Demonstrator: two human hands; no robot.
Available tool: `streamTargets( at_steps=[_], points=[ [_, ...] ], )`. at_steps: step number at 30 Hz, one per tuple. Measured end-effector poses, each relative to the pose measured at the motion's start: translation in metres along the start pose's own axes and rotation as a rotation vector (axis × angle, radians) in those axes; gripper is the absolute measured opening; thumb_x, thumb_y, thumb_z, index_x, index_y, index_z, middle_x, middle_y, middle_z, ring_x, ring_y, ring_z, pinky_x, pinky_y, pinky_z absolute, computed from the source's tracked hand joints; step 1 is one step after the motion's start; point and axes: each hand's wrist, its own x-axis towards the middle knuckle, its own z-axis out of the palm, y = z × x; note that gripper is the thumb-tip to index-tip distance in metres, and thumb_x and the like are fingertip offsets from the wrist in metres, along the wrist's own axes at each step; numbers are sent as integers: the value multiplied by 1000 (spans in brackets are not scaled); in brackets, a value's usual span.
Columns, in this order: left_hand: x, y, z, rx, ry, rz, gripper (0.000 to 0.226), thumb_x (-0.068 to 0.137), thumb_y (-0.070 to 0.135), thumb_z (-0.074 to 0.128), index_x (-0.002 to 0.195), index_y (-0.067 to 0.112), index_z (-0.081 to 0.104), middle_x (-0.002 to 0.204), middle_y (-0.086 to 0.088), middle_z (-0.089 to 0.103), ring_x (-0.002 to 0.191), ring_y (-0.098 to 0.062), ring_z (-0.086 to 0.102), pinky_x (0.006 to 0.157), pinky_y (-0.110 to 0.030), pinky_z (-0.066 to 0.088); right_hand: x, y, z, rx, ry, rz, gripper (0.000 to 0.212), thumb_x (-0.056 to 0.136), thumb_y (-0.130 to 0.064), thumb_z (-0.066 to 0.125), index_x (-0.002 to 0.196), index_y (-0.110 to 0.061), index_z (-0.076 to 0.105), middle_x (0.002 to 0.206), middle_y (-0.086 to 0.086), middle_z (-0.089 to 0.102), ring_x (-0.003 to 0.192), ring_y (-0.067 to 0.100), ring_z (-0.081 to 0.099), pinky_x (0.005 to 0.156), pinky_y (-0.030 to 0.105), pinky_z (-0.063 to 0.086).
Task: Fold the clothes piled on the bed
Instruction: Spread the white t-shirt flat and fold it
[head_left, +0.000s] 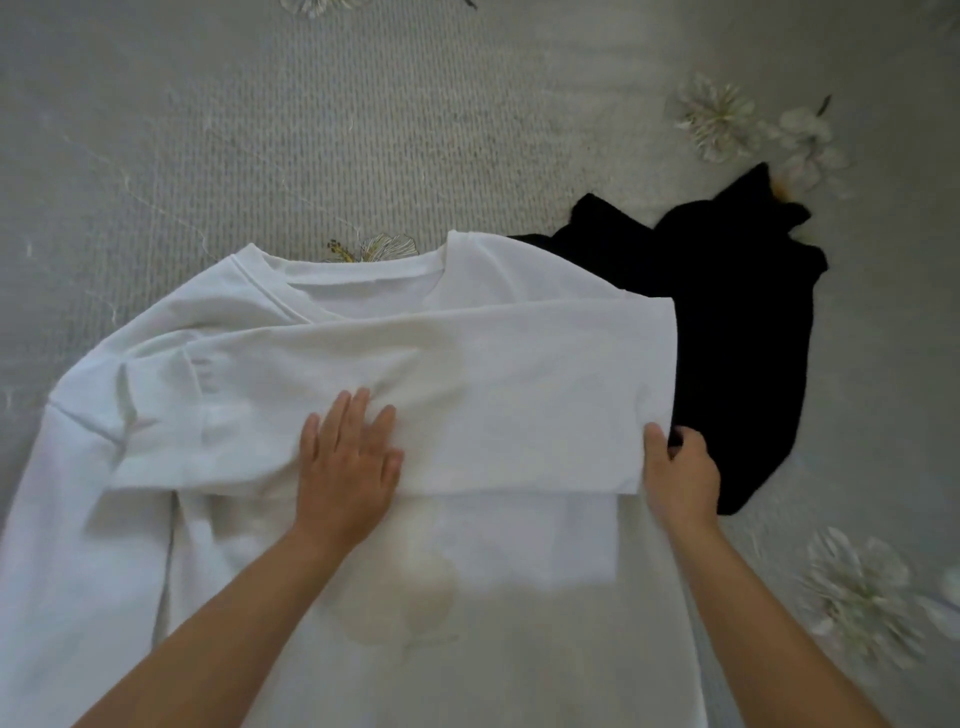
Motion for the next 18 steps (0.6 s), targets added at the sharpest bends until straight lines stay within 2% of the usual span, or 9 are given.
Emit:
streamTargets(
  at_steps=[2, 3, 5, 7, 9, 11, 13, 16, 18],
  points=[
    [-3, 10, 0, 25, -74, -28, 43, 80, 32, 37, 119, 14, 44, 121, -24, 58, 119, -33, 39, 95, -45, 25, 1, 1, 1, 72, -14, 12, 26, 96, -24, 44, 81, -3, 51, 71, 3, 50, 81, 25, 52, 58, 28, 29],
    [-4, 12, -1, 30, -104, -35, 44, 80, 34, 37, 119, 15, 44, 121, -24, 58, 119, -34, 44, 95, -46, 25, 2, 2, 0, 105, 7, -9, 28, 95, -22, 45, 75, -3, 47, 64, 0, 44, 74, 22, 48, 55, 30, 25],
    [-5, 14, -2, 24, -159, -42, 44, 80, 36, 36, 118, 16, 44, 121, -22, 59, 114, -38, 54, 95, -47, 28, 2, 6, -1, 184, 91, -59, 22, 96, -18, 45, 79, -4, 45, 63, -3, 40, 63, 17, 41, 50, 26, 27],
    [-4, 14, -5, 11, -233, -53, 46, 79, 38, 36, 119, 17, 45, 121, -20, 60, 111, -39, 56, 93, -52, 37, -3, 9, -1, 236, 151, -106, 12, 96, -14, 43, 90, -4, 45, 67, -2, 42, 60, 12, 40, 50, 15, 33],
    [0, 12, -10, 18, -336, -49, 49, 78, 39, 36, 117, 15, 54, 120, -19, 61, 108, -40, 58, 84, -61, 42, -5, 12, 2, 207, 153, -147, 16, 96, -10, 42, 105, 2, 49, 83, 10, 53, 73, 22, 50, 60, 17, 34],
    [2, 10, -15, 45, -423, -45, 53, 78, 39, 36, 112, 10, 64, 118, -20, 62, 106, -42, 58, 79, -64, 42, -2, 16, 5, 85, 160, -209, 31, 95, -9, 41, 120, 9, 46, 108, 24, 52, 98, 34, 51, 81, 27, 35],
    [-4, 8, -23, 60, -448, -48, 54, 78, 38, 36, 111, 8, 65, 117, -21, 62, 106, -43, 58, 78, -65, 41, -4, 12, 4, -70, 217, -360, 41, 92, -17, 37, 118, 13, 48, 114, 32, 50, 105, 42, 49, 87, 36, 37],
    [-29, 1, -39, 69, -386, -40, 51, 79, 37, 36, 119, 13, 53, 119, -21, 61, 111, -41, 56, 80, -63, 43, -24, 9, 11, -299, 247, -671, 45, 83, -21, 36, 113, 8, 51, 114, 34, 54, 105, 47, 52, 84, 50, 45],
    [-57, -6, -53, 60, -334, -108, 49, 79, 37, 35, 123, 16, 43, 121, -21, 59, 120, -35, 43, 88, -57, 42, -44, 13, 26, -393, 209, -909, 40, 82, -22, 38, 115, -1, 46, 119, 28, 54, 112, 40, 44, 90, 48, 42]
  ],
)
